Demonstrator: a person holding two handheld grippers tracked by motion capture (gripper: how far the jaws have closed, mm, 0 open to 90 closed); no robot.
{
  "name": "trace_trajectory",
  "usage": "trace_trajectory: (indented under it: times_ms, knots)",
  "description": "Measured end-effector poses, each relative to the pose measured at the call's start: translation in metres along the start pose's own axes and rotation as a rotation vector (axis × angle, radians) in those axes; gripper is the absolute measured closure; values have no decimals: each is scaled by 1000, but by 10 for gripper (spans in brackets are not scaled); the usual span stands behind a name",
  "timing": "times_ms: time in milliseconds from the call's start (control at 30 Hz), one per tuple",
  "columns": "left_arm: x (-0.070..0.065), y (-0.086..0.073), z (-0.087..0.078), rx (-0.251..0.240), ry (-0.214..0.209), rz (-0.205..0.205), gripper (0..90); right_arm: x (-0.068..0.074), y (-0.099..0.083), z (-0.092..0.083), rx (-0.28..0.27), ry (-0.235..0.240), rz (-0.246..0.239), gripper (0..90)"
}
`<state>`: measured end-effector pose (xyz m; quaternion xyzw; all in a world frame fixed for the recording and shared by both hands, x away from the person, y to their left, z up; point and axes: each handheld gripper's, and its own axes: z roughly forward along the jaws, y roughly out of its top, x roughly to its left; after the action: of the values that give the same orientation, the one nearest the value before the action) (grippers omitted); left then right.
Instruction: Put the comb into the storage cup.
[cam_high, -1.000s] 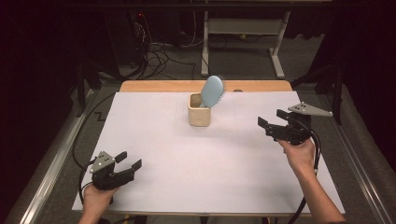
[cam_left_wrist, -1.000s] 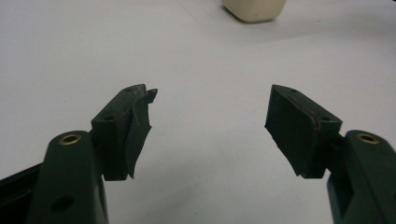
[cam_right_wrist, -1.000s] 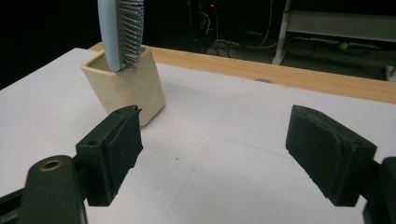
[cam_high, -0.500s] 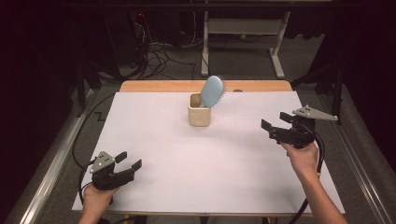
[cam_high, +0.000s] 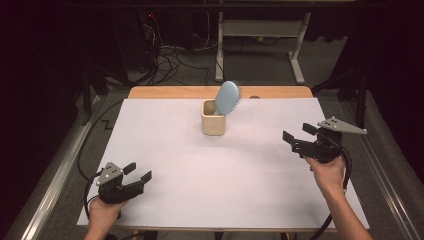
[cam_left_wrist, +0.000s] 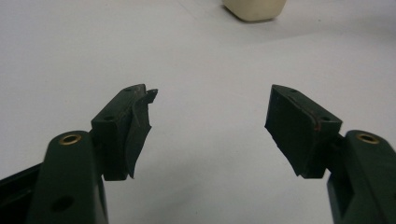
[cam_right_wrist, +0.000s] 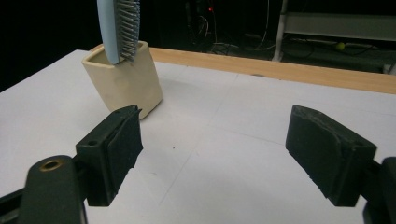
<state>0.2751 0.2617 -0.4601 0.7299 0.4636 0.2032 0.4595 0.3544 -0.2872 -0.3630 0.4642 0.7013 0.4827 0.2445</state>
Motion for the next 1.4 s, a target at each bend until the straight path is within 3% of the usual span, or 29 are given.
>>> trace_trajectory:
  times_ms: [1400]
  knots:
    - [0, 0, -1, -2, 2, 0, 310, -6, -27, -33, -64, 15, 27, 189]
